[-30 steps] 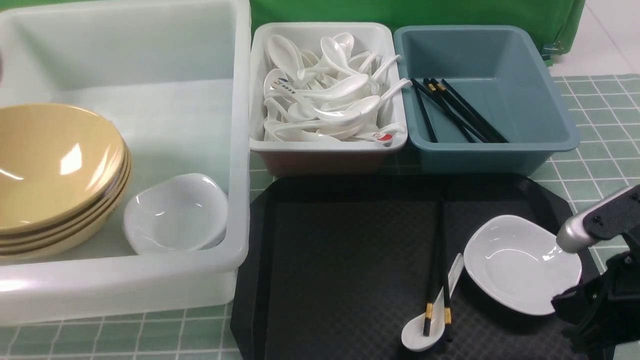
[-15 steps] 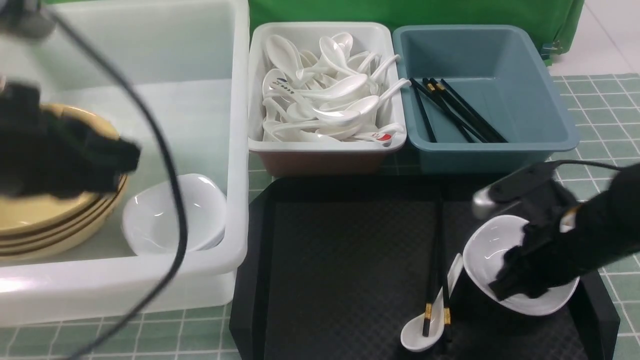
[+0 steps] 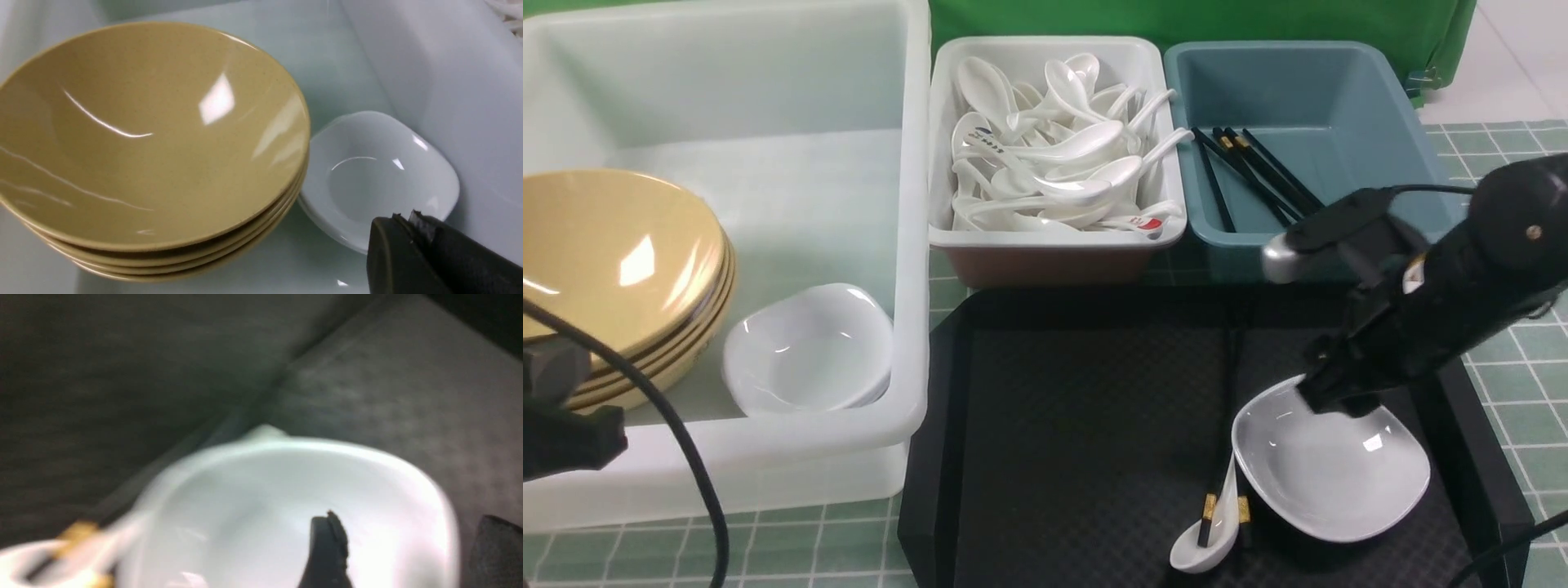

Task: On blue table put chopsticks spoon bowls plates into blue grey white boxes.
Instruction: 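Reach for and grasp the small white dish on the black tray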

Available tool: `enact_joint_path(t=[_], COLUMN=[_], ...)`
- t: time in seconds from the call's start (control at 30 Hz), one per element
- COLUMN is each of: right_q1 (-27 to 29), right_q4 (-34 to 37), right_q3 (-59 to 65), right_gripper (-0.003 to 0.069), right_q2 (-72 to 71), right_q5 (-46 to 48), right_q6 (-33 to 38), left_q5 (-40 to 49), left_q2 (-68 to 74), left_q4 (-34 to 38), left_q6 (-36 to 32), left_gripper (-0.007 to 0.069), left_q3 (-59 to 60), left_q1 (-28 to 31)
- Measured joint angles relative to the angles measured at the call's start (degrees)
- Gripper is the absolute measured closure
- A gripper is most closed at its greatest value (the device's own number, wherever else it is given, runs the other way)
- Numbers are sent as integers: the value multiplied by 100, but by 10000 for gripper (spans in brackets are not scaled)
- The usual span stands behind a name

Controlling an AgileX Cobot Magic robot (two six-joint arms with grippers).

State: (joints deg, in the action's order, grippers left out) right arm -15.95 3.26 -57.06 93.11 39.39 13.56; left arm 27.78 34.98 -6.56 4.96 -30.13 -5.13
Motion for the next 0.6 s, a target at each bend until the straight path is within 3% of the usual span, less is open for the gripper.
enact_joint_path(t=[0.23, 0.4, 0.57, 0.6], right_q1=[239, 256, 269, 269], right_q4=[78, 288, 356, 374], right_q3=[197, 188, 182, 132], right_gripper=[207, 382, 468, 515], right_q2=[526, 559, 181, -37], right_q5=[-27, 18, 376, 591], right_q6=[-7, -2, -2, -2], left_q5=[-379, -540, -617, -617], left_q2=[-54, -96, -279, -347], left_q4=[-68, -92, -193, -223], left_q6=[334, 345, 364, 364], left_gripper=[622, 622, 622, 622], left_q3=[153, 159, 159, 159], left_q1=[0, 0, 0, 0])
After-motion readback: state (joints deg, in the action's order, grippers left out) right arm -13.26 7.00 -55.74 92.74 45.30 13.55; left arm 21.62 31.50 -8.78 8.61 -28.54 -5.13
